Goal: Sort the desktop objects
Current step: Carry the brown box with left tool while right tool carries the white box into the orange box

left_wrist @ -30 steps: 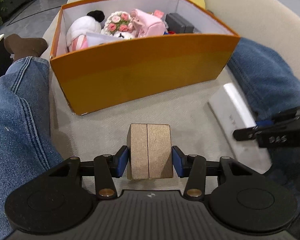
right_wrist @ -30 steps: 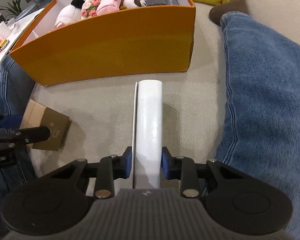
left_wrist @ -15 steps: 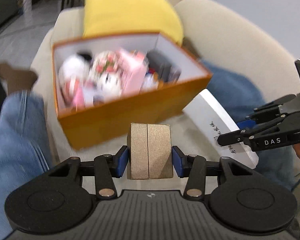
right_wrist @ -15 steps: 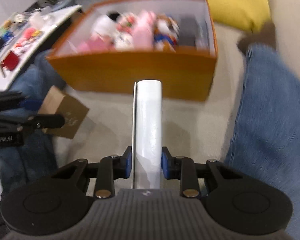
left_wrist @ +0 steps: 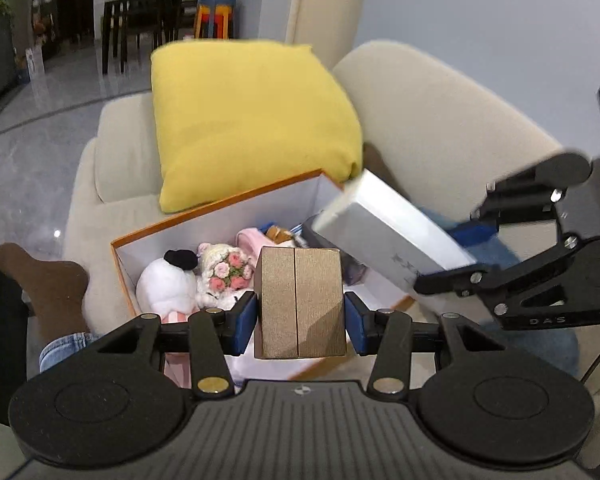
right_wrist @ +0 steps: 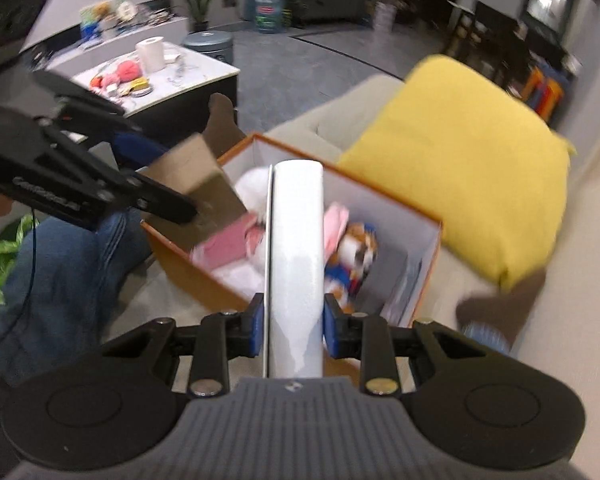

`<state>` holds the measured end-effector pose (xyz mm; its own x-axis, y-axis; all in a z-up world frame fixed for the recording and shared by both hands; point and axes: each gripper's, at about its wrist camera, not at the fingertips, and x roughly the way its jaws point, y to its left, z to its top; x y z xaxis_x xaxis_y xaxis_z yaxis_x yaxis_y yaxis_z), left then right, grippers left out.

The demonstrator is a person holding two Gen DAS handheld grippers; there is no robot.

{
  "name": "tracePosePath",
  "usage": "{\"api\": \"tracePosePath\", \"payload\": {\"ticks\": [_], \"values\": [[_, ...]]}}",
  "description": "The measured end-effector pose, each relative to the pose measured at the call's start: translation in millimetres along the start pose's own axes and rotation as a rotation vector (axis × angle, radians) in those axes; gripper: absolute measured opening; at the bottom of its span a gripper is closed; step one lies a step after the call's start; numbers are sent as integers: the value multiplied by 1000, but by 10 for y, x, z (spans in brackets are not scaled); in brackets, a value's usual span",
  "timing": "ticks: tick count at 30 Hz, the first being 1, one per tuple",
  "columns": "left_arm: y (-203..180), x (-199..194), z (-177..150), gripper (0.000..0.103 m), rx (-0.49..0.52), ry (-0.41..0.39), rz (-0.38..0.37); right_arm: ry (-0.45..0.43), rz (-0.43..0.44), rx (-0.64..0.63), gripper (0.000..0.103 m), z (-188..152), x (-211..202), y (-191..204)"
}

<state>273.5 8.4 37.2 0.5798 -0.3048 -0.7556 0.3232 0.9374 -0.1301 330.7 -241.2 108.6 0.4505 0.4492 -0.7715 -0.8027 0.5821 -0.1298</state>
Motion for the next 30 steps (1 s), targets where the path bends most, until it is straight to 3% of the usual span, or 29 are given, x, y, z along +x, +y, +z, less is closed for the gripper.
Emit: {"api": "tracePosePath", "payload": {"ticks": [10, 16, 25, 30], "values": [[356, 689, -79, 53, 1, 192, 11, 181, 125, -330, 31, 370, 862, -236], [438, 876, -158, 53, -14, 236, -11, 300, 201, -435, 31, 355, 1219, -230], [486, 1079, -264, 53, -28, 309, 15, 413, 312, -525, 31, 354, 1338, -248], [536, 1141, -308, 53, -55, 328, 15, 465, 330, -565, 31, 321, 1462, -208]]}}
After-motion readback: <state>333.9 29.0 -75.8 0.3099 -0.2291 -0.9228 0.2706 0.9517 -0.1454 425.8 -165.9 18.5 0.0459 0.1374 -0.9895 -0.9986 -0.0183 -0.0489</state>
